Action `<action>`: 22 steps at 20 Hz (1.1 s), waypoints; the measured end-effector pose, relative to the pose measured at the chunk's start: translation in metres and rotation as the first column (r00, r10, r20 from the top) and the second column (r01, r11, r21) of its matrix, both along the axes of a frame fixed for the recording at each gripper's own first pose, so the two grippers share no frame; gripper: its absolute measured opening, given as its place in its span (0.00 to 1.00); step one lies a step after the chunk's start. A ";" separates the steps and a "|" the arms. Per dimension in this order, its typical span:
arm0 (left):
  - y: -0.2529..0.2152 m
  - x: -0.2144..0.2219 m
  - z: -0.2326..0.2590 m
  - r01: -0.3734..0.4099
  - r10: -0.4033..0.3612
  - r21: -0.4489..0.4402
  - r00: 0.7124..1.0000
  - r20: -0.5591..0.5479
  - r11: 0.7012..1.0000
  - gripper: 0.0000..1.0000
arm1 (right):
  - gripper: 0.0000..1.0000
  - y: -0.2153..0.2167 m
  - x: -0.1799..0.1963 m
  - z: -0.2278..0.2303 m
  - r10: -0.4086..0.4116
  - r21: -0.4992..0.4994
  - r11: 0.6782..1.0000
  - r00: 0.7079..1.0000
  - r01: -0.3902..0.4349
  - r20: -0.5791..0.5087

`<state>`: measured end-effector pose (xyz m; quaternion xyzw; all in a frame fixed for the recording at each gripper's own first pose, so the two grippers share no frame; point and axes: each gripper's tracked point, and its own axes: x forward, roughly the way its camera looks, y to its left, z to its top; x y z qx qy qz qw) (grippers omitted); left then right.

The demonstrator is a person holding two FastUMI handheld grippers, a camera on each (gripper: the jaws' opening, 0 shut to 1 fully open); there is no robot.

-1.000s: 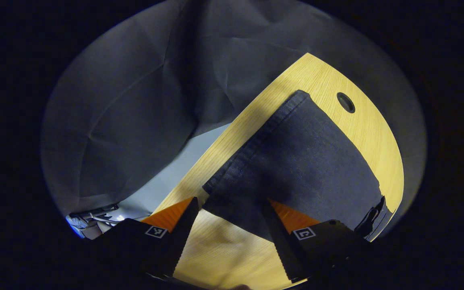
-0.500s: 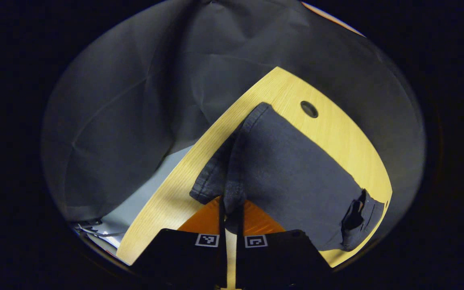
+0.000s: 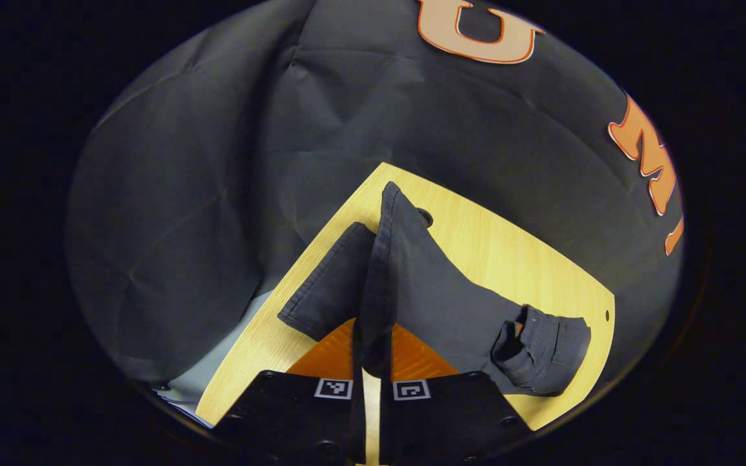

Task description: Grasp the waist and the cuffs of the jeans and fold them to make the two legs overlap; first hold the waist and fold one-third of the jeans toward the cuffs, then hold the cuffs and fold the remaining one-third in the same direction to finish folding.

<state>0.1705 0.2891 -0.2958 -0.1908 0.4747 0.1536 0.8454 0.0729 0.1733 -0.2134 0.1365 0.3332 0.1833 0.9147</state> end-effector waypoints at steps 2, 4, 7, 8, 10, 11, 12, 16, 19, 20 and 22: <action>0.005 0.002 0.005 -0.016 0.016 0.013 1.000 0.012 1.000 0.08 | 0.99 -0.004 0.000 -0.001 0.008 0.000 1.000 1.000 -0.008 -0.002; 0.004 -0.002 0.000 -0.056 0.056 -0.042 0.998 -0.007 0.998 0.07 | 0.99 -0.008 -0.001 -0.003 0.013 -0.003 1.000 1.000 -0.013 -0.011; 0.016 -0.007 -0.032 -0.106 0.102 -0.051 0.992 -0.074 0.993 0.08 | 0.99 -0.015 0.000 -0.007 -0.002 -0.016 1.000 1.000 0.001 -0.020; 0.017 -0.008 -0.044 -0.112 0.105 -0.067 0.990 -0.097 0.991 0.08 | 0.99 -0.015 -0.003 -0.008 -0.005 -0.017 1.000 1.000 0.005 -0.024; 0.021 -0.010 -0.069 -0.118 0.105 -0.074 0.982 -0.160 0.990 0.15 | 0.99 -0.016 -0.006 -0.009 -0.009 -0.035 0.999 1.000 0.009 -0.026; 0.028 -0.015 -0.079 -0.130 0.115 -0.061 0.973 -0.200 0.990 0.15 | 0.99 -0.019 -0.006 -0.012 -0.018 -0.048 0.999 0.999 0.016 -0.029; 0.036 -0.018 -0.092 -0.144 0.130 -0.046 0.964 -0.231 0.988 0.29 | 0.98 -0.019 -0.008 -0.012 -0.021 -0.052 0.998 0.999 0.019 -0.034; 0.050 -0.031 -0.134 -0.185 0.158 -0.050 0.931 -0.330 0.982 0.62 | 0.99 -0.018 -0.011 -0.012 -0.037 -0.058 0.998 0.999 0.034 -0.040; 0.062 -0.026 -0.148 -0.171 0.158 -0.013 0.936 -0.314 0.985 0.89 | 0.99 -0.016 -0.013 -0.015 -0.033 -0.071 0.997 0.998 0.029 -0.052; 0.060 -0.030 -0.150 -0.161 0.154 0.008 0.924 -0.350 0.987 0.92 | 0.99 -0.014 -0.013 -0.017 -0.032 -0.074 0.997 0.998 0.028 -0.056; 0.057 -0.021 -0.145 -0.083 0.091 0.037 0.931 -0.353 0.996 0.93 | 0.99 -0.010 -0.013 -0.020 -0.029 -0.078 0.997 0.997 0.024 -0.067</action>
